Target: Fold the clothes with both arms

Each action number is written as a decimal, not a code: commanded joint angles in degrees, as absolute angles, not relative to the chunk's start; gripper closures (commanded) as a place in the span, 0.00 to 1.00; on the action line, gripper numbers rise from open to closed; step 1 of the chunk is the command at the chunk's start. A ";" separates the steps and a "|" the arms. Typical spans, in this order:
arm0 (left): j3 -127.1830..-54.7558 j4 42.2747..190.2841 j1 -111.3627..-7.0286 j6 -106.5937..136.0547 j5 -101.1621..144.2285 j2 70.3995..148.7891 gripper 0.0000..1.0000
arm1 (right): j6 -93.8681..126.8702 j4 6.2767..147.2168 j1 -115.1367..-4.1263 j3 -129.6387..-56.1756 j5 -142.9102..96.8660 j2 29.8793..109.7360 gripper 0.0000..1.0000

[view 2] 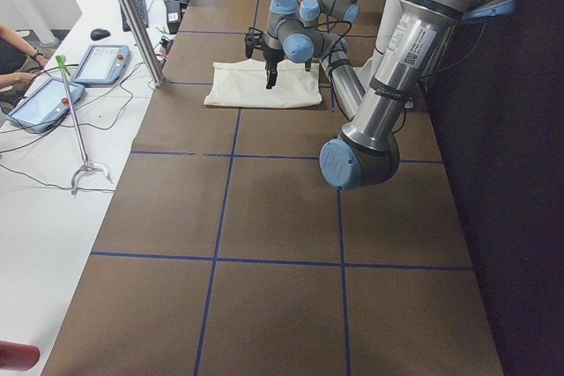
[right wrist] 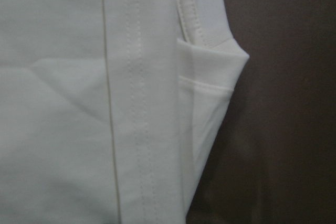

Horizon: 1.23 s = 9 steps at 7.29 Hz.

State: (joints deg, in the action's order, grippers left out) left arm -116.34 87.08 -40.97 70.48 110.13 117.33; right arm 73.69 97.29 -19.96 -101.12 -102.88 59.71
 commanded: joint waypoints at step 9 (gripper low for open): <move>-116.19 87.19 -39.81 70.93 110.13 117.51 0.00 | 66.46 97.12 -23.55 -103.52 -103.10 65.11 0.00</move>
